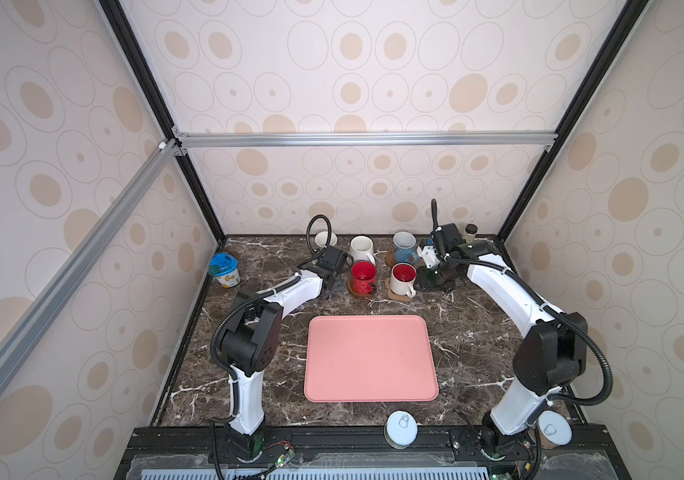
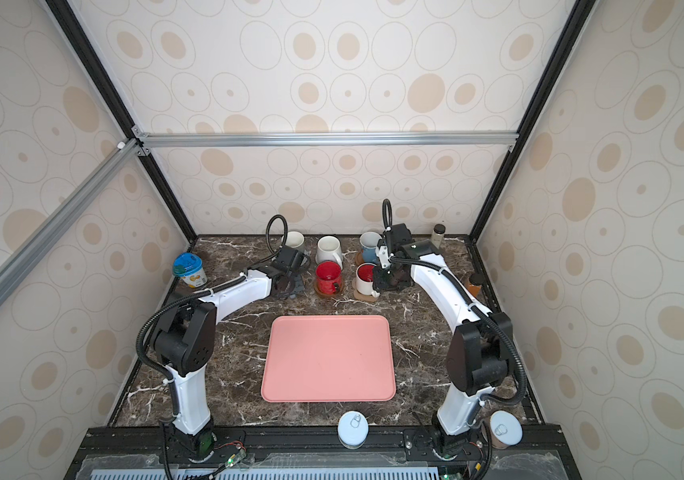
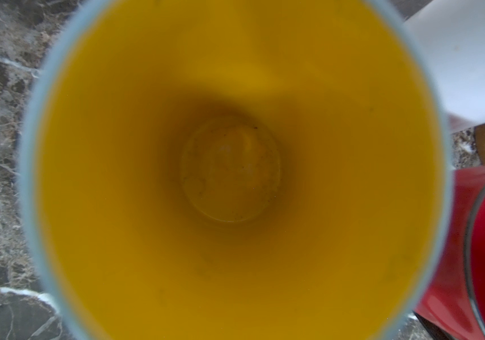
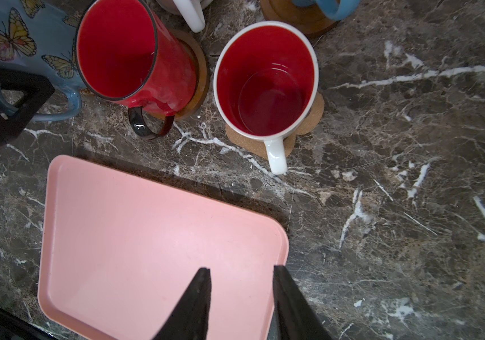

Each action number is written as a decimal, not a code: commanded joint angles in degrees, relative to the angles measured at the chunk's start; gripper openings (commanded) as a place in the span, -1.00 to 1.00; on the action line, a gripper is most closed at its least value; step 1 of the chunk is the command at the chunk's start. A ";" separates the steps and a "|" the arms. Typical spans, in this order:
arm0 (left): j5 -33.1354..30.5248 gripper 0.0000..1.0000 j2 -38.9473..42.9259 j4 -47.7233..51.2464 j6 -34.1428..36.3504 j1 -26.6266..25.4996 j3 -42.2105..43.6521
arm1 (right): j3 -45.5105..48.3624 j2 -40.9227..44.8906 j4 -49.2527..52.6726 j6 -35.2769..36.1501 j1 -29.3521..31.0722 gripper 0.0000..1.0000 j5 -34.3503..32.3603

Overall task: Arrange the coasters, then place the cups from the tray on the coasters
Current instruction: 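Lower the butterfly mug onto the woven rattan coaster and open left gripper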

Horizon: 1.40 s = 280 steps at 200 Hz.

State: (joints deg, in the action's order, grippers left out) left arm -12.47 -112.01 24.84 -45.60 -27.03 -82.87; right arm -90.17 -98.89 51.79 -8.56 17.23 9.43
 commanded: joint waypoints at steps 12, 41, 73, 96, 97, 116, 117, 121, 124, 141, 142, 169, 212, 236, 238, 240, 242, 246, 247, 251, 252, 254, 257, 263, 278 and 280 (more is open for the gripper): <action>-2.21 -0.74 0.10 -3.83 -0.54 0.62 -2.08 | 0.53 1.33 0.50 -0.11 -0.43 -0.23 0.41; -1.90 -0.74 -0.15 -4.00 -0.79 0.65 -1.68 | 0.57 1.22 0.59 -0.06 -0.45 -0.23 0.34; -1.94 -0.73 -0.26 -3.83 -0.89 0.57 -1.42 | 0.57 1.36 0.64 0.00 -0.44 -0.23 0.15; -1.97 -0.72 -0.40 -3.75 -0.98 0.57 -1.41 | 0.53 1.29 0.75 -0.12 -0.45 -0.23 0.10; -1.96 -0.72 -0.36 -3.75 -0.98 0.57 -1.37 | 0.52 1.31 0.76 -0.09 -0.45 -0.23 0.08; -2.03 -0.66 -0.24 -3.74 -1.00 0.65 -1.42 | 0.52 1.42 0.77 -0.14 -0.45 -0.23 0.15; -2.03 -0.66 -0.24 -3.79 -0.99 0.61 -1.42 | 0.52 1.42 0.72 -0.14 -0.45 -0.23 0.10; -2.03 -0.65 -0.23 -3.83 -1.06 0.65 -1.37 | 0.52 1.46 0.72 -0.14 -0.45 -0.23 0.14; -1.91 -0.64 -0.25 -3.90 -1.00 0.59 -1.36 | 0.52 1.49 0.74 -0.14 -0.45 -0.23 0.08; -1.68 -0.60 -0.28 -4.03 -1.06 0.62 -1.24 | 0.57 1.47 0.77 -0.14 -0.44 -0.23 0.06; -1.68 -0.60 -0.30 -4.07 -1.06 0.64 -1.24 | 0.54 1.45 0.72 -0.10 -0.44 -0.23 0.06; -1.51 -0.51 0.00 -4.35 -1.33 0.60 -0.80 | 0.47 1.50 0.79 -0.27 -0.45 -0.23 0.15; -1.68 -0.39 0.60 -4.38 -1.68 0.56 -0.57 | 0.49 1.59 0.85 -0.32 -0.45 -0.23 0.00; -1.62 -0.36 1.00 -4.45 -1.99 0.65 -0.37 | 0.44 1.60 0.82 -0.40 -0.40 -0.23 -0.03; -1.60 -0.36 1.00 -4.45 -2.02 0.66 -0.36 | 0.50 1.55 0.85 -0.47 -0.44 -0.23 -0.03; -1.59 -0.35 1.00 -4.49 -1.99 0.61 -0.36 | 0.45 1.59 0.81 -0.47 -0.44 -0.23 -0.03; -1.64 -0.36 1.04 -4.46 -2.06 0.60 -0.25 | 0.48 1.59 0.84 -0.44 -0.45 -0.23 -0.03; -1.60 -0.35 1.24 -4.45 -2.12 0.57 -0.27 | 0.41 1.62 0.89 -0.49 -0.45 -0.23 -0.03; -1.59 -0.35 1.25 -4.41 -2.12 0.62 -0.27 | 0.38 1.65 0.92 -0.49 -0.45 -0.23 -0.07; -1.53 -0.35 1.31 -4.51 -2.20 0.59 -0.10 | 0.39 1.67 0.94 -0.49 -0.45 -0.23 -0.03; -1.52 -0.35 1.33 -4.52 -2.20 0.58 -0.10 | 0.41 1.68 0.94 -0.49 -0.45 -0.23 -0.03; -1.53 -0.35 1.48 -4.53 -2.14 0.62 -0.10 | 0.36 1.68 0.94 -0.45 -0.45 -0.23 -0.03; -1.51 -0.35 1.52 -4.58 -2.12 0.58 -0.02 | 0.32 1.62 0.94 -0.49 -0.45 -0.23 -0.07; -1.51 -0.35 1.80 -4.62 -2.29 0.58 0.22 | 0.28 1.68 0.87 -0.50 -0.45 -0.23 -0.12; -1.25 -0.35 2.61 -5.18 -2.69 0.48 1.06 | 0.26 1.77 0.94 -0.58 -0.45 -0.23 -0.11; -1.24 -0.35 2.70 -5.23 -2.72 0.48 1.22 | 0.26 1.77 0.90 -0.58 -0.45 -0.23 -0.09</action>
State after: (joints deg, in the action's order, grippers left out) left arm -12.75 -112.18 20.43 -46.76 -26.98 -82.59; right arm -90.17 -98.89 51.81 -8.75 17.23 9.41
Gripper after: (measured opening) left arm 0.323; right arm 0.385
